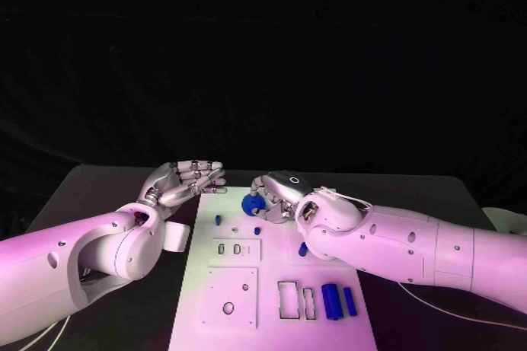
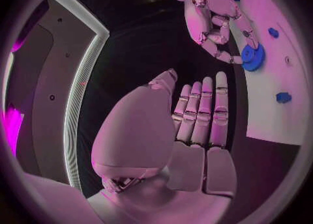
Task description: Assemble the parts on the task board
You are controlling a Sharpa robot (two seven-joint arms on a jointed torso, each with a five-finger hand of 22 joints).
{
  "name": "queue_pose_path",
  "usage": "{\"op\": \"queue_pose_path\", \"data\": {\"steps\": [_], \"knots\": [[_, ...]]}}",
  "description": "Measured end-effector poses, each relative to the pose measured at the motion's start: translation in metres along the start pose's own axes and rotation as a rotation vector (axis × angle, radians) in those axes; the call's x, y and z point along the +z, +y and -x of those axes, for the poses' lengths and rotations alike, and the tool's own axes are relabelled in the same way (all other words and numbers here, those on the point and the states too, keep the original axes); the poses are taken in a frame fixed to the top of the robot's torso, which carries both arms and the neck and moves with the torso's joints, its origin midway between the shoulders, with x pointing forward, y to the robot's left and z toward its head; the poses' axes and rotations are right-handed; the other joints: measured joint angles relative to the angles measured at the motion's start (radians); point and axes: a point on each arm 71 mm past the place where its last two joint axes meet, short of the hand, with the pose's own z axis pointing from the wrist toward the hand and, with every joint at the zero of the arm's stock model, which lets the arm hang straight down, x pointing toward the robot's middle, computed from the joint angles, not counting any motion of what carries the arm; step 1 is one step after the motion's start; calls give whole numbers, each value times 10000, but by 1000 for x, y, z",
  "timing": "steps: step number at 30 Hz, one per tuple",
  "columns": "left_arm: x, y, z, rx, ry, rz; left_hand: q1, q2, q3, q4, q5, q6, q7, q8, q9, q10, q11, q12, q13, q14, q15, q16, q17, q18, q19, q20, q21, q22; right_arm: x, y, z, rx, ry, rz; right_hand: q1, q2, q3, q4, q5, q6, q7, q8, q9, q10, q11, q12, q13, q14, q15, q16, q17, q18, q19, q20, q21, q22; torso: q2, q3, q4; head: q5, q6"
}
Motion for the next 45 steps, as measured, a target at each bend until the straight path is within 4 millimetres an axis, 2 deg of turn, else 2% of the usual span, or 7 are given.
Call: {"op": "queue_pose_path", "data": {"steps": [24,27,29,30,33,38,45], "knots": [[-1,0,2,6,-18,29,0,0,28,28,0,0,0,0,0,0,0,-38,0,-37,37,0,15,0,0,0,0,11,4,2,-10,-58,293,-23,-123,-126,26,28,-74,66,-72,-167,-24,0,1,-90,7,0,0,-1,-1,0,0,1,0,6,-11,0,-26,26,-70],[-1,0,2,8,-23,39,0,0,28,28,0,0,0,0,0,0,0,-38,0,-37,37,0,14,0,0,0,0,10,4,0,-10,-76,283,-55,-246,-165,-42,97,-251,119,-189,-341,-72,5,6,-264,7,0,0,0,-1,0,0,1,0,6,-10,3,-25,12,-65],[-1,0,2,8,-22,44,0,0,28,28,0,0,0,0,0,0,0,-38,0,-37,37,0,14,0,0,0,0,10,4,-1,-12,-92,309,-85,-394,-261,-248,279,-871,-593,-130,-883,-243,-36,187,-600,7,0,121,0,-1,-1,0,46,0,5,-9,3,-24,5,-61],[-1,0,2,8,-23,46,0,0,28,28,0,0,0,0,0,0,0,-38,0,-37,37,0,14,0,0,0,0,10,4,-1,-13,-91,327,-100,-407,-274,-559,349,-938,-1084,-2,-1239,-393,-87,313,-688,6,2,226,-1,-1,-1,1,155,0,5,-8,3,-24,2,-60],[-1,0,3,10,-27,53,0,0,27,29,0,0,0,0,0,0,0,-38,0,-37,37,0,14,0,0,0,0,9,3,-2,-13,-81,357,-119,-348,-5,-1811,725,-880,-1243,151,-1608,-519,-127,447,-702,6,-15,383,-1,-1,0,-1,402,-1,5,-7,3,-24,-7,-54],[-1,0,3,11,-30,64,0,0,27,28,0,0,0,0,0,0,0,-38,0,-37,37,0,13,0,0,0,0,9,3,-3,-14,-62,448,-146,-272,280,-2763,1460,-567,-712,123,-1674,-530,-88,480,-639,5,-16,383,39,-1,0,2,399,-1,4,-6,3,-26,-9,-52],[-2,0,4,15,-40,76,0,0,27,28,0,0,0,0,0,0,0,-38,-10,-37,37,0,24,-1,0,0,0,8,3,-5,-13,-2,579,-203,-494,502,-2814,2043,91,-280,-7,-1713,-525,0,393,-486,5,-16,381,40,-2,0,1,398,-1,3,-6,9,-28,-2,-71]]}}
